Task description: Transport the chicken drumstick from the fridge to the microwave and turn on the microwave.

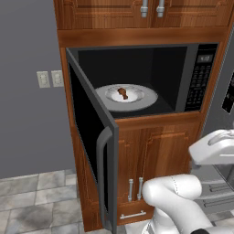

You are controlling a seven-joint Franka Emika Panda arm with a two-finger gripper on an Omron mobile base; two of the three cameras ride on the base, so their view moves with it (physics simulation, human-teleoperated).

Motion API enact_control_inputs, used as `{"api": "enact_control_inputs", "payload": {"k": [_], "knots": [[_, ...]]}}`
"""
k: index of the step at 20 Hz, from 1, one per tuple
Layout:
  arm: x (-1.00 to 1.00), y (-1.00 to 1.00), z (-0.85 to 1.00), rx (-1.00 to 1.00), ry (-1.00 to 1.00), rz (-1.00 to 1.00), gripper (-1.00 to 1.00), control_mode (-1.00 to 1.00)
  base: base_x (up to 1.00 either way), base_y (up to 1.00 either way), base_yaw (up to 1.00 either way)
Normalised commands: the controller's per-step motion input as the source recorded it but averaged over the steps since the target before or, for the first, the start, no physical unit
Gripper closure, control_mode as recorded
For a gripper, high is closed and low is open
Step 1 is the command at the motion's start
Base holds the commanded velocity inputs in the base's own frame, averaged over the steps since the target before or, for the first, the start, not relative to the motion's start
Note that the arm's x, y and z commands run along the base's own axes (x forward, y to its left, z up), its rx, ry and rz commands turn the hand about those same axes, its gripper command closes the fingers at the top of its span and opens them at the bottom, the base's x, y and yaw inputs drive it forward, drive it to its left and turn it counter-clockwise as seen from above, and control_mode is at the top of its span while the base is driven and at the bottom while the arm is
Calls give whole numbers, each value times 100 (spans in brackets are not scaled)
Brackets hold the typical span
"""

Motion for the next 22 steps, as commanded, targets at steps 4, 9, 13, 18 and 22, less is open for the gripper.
{"api": "enact_control_inputs", "payload": {"k": [4,9,13,18,22], "knots": [[-30,23,0,10,16,0,-100,-100,0,0,0],[-28,28,-2,8,15,0,-100,-100,0,0,0],[-20,31,-10,2,10,0,-100,-100,0,0,0],[-19,33,-12,0,8,0,-100,-100,0,0,0],[-4,33,-15,0,5,0,-100,-100,0,0,0]]}}
